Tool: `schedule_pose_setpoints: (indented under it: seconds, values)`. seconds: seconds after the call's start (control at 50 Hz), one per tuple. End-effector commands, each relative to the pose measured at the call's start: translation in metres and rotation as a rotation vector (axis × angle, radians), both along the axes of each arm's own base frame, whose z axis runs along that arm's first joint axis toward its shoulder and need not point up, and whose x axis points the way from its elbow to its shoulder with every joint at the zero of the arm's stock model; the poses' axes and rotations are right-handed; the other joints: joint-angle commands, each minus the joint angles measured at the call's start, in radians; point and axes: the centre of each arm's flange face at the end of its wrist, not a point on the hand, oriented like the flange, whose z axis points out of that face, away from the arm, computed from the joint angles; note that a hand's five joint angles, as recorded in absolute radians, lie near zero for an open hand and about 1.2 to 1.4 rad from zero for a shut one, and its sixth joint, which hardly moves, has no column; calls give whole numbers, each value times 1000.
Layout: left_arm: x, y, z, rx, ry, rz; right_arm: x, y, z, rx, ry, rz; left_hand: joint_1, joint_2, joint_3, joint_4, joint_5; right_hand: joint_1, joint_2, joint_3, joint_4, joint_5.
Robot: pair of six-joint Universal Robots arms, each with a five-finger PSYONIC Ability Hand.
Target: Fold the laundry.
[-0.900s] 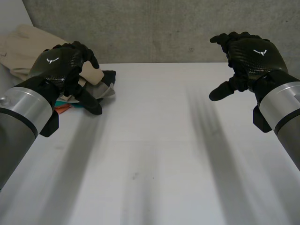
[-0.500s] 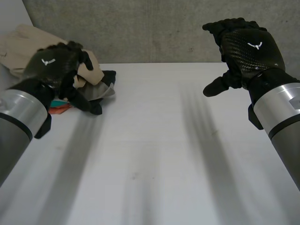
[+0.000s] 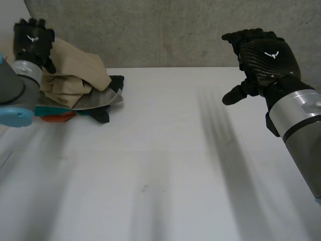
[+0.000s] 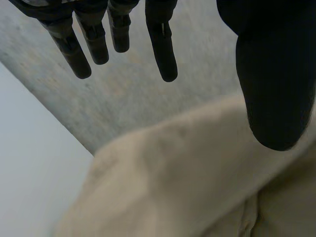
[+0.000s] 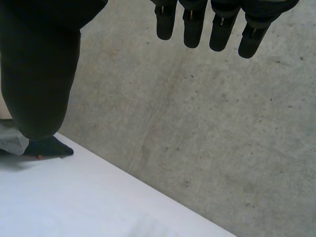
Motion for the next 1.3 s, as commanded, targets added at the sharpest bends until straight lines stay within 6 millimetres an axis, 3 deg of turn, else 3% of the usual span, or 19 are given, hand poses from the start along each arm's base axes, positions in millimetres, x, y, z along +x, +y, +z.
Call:
schedule_pose_setpoints:
  seconds: [0.02,0.1,0.12,0.18,0.26,0.34,0.42,0.5,0.56,0.62,0.68,0.72,0.78,0.8,0.82,0.92,1.1,1.16,1.3]
  values:
    - [5,-39,-60,14,-68,-20,3,-5,-12,23,32,1,-415,-31,-37,-33,-49,-50,-34,-32,-33,-48]
    - [4,-45,-65,4,-65,-19,4,-7,-16,24,46,0,365,749,743,747,731,-50,-34,-32,-33,-48]
    - [4,-45,-59,-9,-57,-4,4,-8,-17,24,51,0,802,1187,1181,1185,1168,-50,-34,-32,-33,-48]
    - [4,-42,-36,-60,-31,31,4,-8,-16,20,54,-2,807,1191,1185,1189,1173,-50,-34,-32,-33,-48]
    - [-1,-23,22,-167,51,65,2,-9,-13,10,54,-9,807,1191,1185,1189,1173,-50,-34,-32,-33,-48]
    - [-22,17,87,-278,162,-32,1,-8,-8,-2,45,-11,807,1191,1185,1189,1173,-50,-34,-32,-33,-48]
    - [-52,80,147,-336,307,-213,-1,-6,-2,-20,36,-14,807,1191,1185,1189,1173,-50,-34,-32,-33,-48]
    - [-78,130,160,-279,382,-356,-5,-4,7,-43,24,-22,807,1191,1185,1189,1173,-50,-34,-32,-33,-48]
    - [-92,154,149,-197,400,-424,-9,-5,15,-66,13,-36,807,1191,1185,1189,1173,-50,-34,-32,-33,-48]
    - [-110,183,115,-36,389,-494,-15,-7,21,-83,7,-55,807,1191,1185,1189,1173,-50,-34,-32,-33,-48]
    - [-128,214,60,174,335,-544,-21,-11,24,-92,5,-71,807,1191,1185,1189,1173,-50,-34,-32,-33,-48]
    - [-136,237,12,340,275,-563,-22,-14,23,-89,12,-73,399,783,777,781,765,-50,-34,-32,-33,-48]
    - [-140,254,-32,473,196,-561,-23,-15,22,-82,17,-68,-51,333,327,331,314,-50,-34,-32,-33,-48]
    - [-138,262,-52,529,137,-546,-23,-16,19,-71,25,-60,-370,14,8,12,-4,-50,-34,-32,-33,-48]
    - [-136,265,-61,549,106,-534,-22,-17,18,-66,27,-57,-415,-31,-37,-33,-49,-50,-34,-32,-33,-48]
    - [-119,266,-68,509,-32,-409,-20,-19,9,-43,57,-37,-415,-31,-37,-33,-49,-50,-34,-32,-33,-48]
    - [-86,261,-16,310,7,-300,-16,-11,-6,2,112,-12,-415,-31,-37,-33,-49,-50,-34,-32,-33,-48]
    - [-82,258,-20,314,-3,-313,-14,-7,-14,15,132,2,-415,-31,-37,-33,-49,-50,-34,-32,-33,-48]
    - [-79,245,-60,419,-73,-353,-7,3,-30,26,219,52,-415,-31,-37,-33,-49,-50,-34,-32,-33,-48]
